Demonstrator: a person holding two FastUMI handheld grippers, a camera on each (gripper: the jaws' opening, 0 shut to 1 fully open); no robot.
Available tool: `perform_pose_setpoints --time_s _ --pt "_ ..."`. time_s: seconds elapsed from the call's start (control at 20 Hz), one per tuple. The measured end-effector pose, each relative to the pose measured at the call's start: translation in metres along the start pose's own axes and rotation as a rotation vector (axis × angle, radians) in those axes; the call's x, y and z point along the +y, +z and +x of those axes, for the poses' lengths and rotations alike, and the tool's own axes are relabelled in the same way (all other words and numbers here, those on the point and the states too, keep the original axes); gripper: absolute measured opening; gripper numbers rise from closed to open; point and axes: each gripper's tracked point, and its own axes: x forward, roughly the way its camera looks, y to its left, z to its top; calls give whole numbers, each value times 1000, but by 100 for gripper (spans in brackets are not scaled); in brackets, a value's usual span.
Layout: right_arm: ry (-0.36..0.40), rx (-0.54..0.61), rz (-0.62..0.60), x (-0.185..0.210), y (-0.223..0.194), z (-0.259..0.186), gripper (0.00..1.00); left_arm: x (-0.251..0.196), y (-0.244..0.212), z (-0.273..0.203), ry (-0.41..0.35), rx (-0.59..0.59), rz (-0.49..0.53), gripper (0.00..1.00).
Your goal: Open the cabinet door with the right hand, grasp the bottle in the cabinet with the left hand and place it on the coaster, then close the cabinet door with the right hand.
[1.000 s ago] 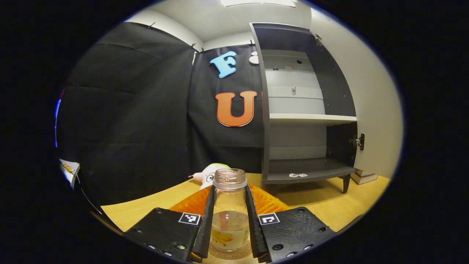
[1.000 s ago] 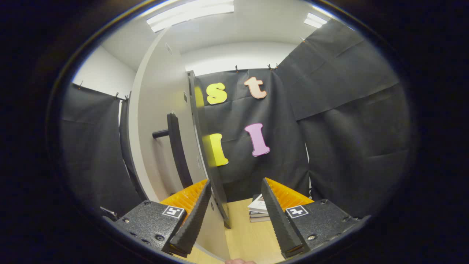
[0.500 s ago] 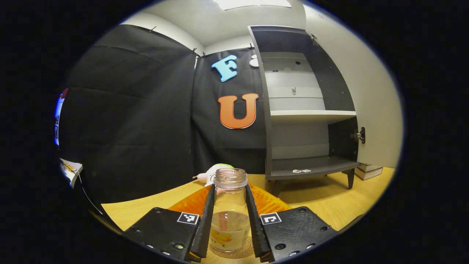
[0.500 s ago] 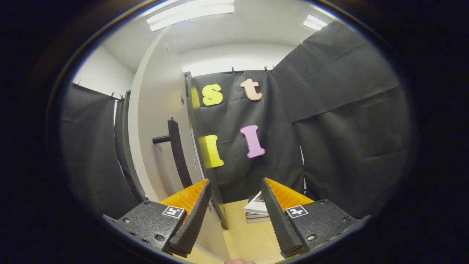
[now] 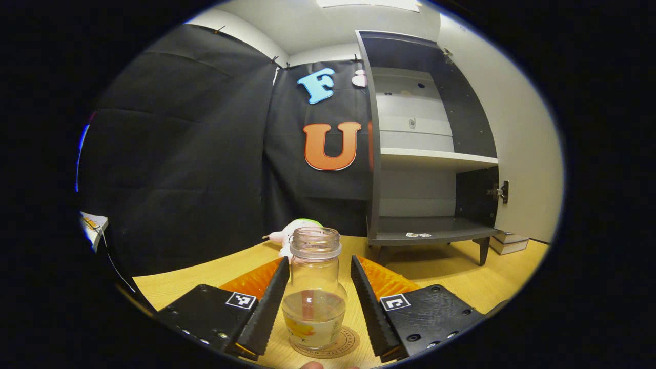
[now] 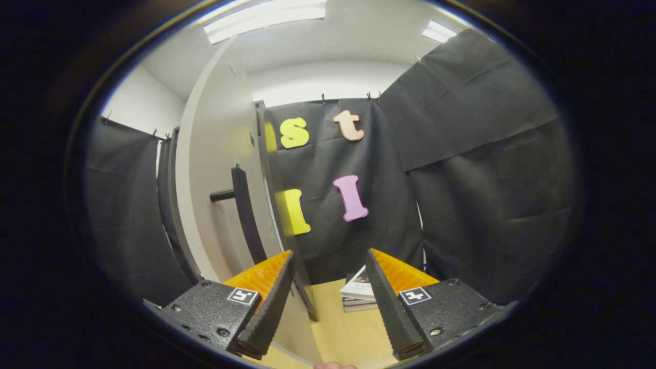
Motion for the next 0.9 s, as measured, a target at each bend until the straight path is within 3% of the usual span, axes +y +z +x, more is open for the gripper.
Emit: perform_pose_setpoints --time_s 0.15,0.3,0.4,0.9 --pt "0 -3 -4 0 1 1 86 -3 1 2 -14 9 -10 77" --pt "3 -3 -3 -1 1 1 86 -5 -3 0 -18 30 -6 92" --pt "3 2 -10 -2 -1 2 86 -3 -1 0 -8 30 0 96" --pt "31 15 -30 -6 -7 15 86 8 51 -9 18 -31 46 95"
